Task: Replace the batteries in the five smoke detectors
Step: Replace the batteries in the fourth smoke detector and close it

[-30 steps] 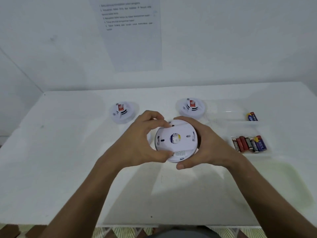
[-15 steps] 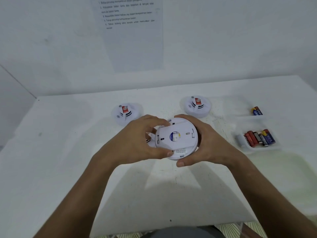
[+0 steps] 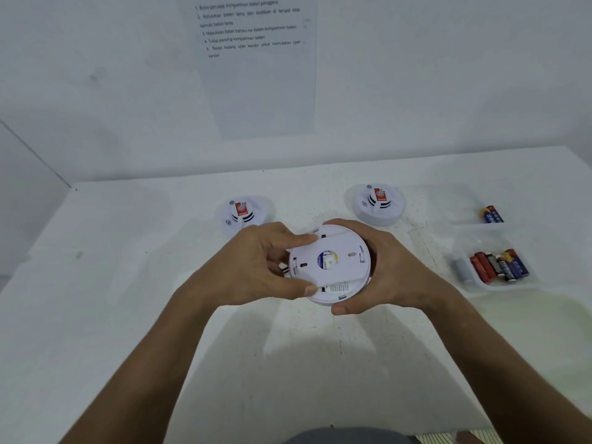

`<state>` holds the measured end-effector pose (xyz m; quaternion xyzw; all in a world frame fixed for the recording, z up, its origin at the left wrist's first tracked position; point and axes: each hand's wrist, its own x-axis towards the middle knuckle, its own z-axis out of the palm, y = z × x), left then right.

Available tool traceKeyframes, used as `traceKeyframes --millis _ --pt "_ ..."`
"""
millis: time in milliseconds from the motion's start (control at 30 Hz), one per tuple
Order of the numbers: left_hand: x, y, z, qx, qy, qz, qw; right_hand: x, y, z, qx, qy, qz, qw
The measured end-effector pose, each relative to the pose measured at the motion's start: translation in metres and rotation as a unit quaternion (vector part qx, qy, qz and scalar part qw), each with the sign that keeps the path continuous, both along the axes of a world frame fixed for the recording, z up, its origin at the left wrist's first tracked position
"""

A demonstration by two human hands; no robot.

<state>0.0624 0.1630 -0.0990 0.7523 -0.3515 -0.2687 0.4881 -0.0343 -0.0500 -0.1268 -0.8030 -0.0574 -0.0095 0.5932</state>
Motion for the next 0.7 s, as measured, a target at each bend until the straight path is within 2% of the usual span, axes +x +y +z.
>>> traceKeyframes --millis 133,467,700 --pt "-0.001 -0.004 -0.006 -0.013 -0.001 0.034 0.999 0.0 -0.002 -0.003 0.01 -0.007 -0.005 1.0" --pt "-0.003 -0.002 -0.012 -0.02 -0.054 0.003 0.998 0.005 -0.005 -0.002 -0.007 0.013 0.02 1.0" --pt "0.001 -0.001 -0.011 -0.029 -0.024 -0.002 0.999 0.007 -0.007 -0.005 0.005 0.008 0.031 0.999"
